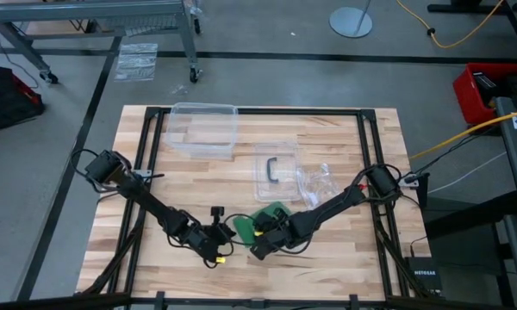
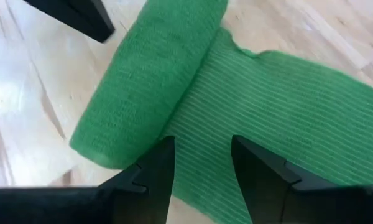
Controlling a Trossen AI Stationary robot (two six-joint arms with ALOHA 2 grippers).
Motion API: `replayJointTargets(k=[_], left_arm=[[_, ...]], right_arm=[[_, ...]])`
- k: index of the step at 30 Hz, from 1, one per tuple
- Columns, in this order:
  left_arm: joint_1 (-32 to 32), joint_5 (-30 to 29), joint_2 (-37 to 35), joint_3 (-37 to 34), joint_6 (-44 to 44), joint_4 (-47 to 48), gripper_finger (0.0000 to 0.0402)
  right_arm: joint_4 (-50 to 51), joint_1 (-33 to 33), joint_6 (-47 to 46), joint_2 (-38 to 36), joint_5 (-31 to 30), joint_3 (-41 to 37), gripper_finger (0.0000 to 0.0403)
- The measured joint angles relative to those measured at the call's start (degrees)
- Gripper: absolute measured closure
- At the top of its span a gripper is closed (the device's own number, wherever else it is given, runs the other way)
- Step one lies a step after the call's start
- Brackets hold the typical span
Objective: Roll bandage
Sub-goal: Roll the green bandage
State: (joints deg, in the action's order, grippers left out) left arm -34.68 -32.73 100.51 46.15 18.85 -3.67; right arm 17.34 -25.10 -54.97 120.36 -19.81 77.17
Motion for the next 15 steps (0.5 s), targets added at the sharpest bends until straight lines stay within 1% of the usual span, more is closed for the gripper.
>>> replayJointTargets(k=[9, 15], left_arm=[[2.4, -0.1, 0.0, 0.0, -0.9, -0.1, 0.0401], [2.9, -0.2, 0.0, 0.0, -1.6, 0.5, 0.0401]], right_arm=[[-8.3, 0.0, 1.3, 1.0, 2.4, 0.0, 0.0237], [-7.5, 0.0, 1.3, 1.0, 2.3, 0.0, 0.0237]])
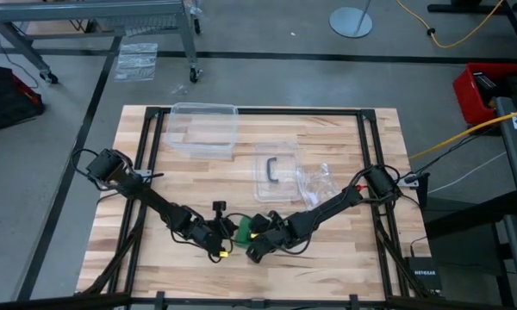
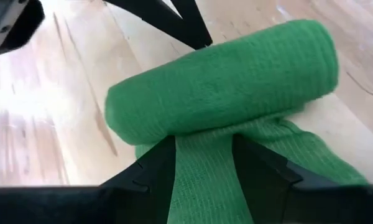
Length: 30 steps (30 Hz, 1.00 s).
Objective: Roll bandage
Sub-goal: Roll the green bandage
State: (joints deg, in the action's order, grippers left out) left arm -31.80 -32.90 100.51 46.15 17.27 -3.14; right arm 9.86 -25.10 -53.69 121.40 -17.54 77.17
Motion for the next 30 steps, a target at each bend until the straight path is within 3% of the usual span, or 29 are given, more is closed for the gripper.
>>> replayJointTargets(k=[6, 13, 18, 30], left_arm=[[-1.7, -1.4, 0.0, 0.0, 2.7, 5.5, 0.0401], [-3.1, -1.6, 0.0, 0.0, 5.9, 7.2, 0.0401], [-3.2, -1.6, 0.0, 0.0, 7.7, 6.4, 0.0401], [-3.1, -1.6, 0.0, 0.0, 5.0, -0.7, 0.0401]], right_arm=[[4.5, 0.0, -0.1, -0.3, -1.0, 0.0, 0.0237], [16.0, -1.7, -1.9, -5.9, -11.1, 0.1, 0.0237], [20.1, -2.5, -2.4, -8.0, -10.4, 0.1, 0.0237], [35.7, -6.5, -13.6, -7.9, -8.4, 0.0, 0.0237]])
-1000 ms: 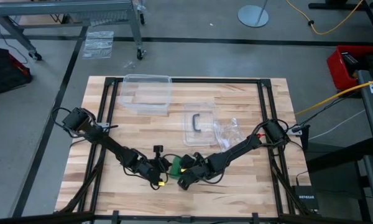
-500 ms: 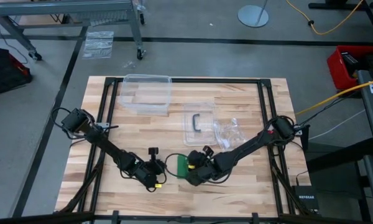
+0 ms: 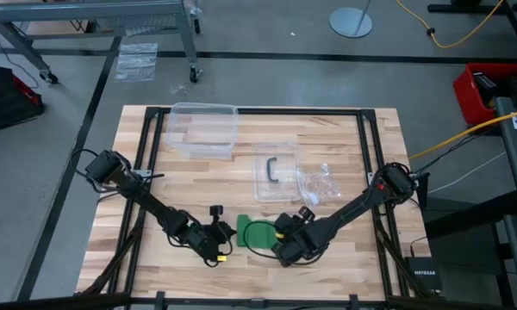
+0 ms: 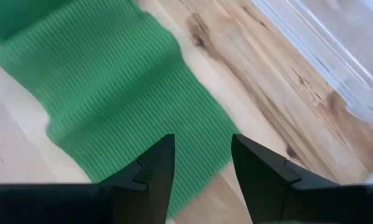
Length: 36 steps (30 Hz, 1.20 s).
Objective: Roll bandage
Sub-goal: Roll the green bandage
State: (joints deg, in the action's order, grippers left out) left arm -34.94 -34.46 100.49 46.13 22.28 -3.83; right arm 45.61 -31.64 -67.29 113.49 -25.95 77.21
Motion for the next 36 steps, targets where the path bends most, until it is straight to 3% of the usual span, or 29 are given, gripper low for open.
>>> replayJointTargets(k=[15, 36], left_arm=[[0.0, 0.0, 0.0, 0.0, -0.2, -0.3, 0.0401], [0.0, -0.3, 3.0, 0.1, 0.0, -5.1, 0.0401]], right_arm=[[2.0, -0.3, -1.3, 4.6, 3.2, 0.1, 0.0237], [7.1, -0.7, -1.5, 4.8, 4.3, 0.1, 0.0237]])
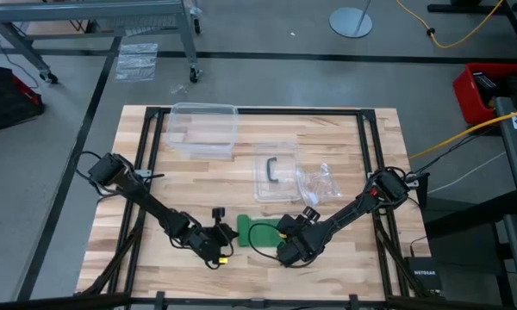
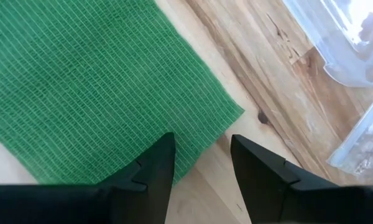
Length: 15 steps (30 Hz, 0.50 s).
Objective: Roll bandage
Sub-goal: Roll the green bandage
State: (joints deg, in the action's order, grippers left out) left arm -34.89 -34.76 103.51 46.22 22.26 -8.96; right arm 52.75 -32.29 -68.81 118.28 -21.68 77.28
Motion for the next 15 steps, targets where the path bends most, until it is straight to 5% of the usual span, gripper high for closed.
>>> replayJointTargets(k=[15], left_arm=[[0.6, 0.0, 2.6, 0.0, -4.2, -7.0, 0.0401]], right_arm=[[1.5, 0.0, 0.0, 0.1, 1.7, 0.0, 0.0237]])
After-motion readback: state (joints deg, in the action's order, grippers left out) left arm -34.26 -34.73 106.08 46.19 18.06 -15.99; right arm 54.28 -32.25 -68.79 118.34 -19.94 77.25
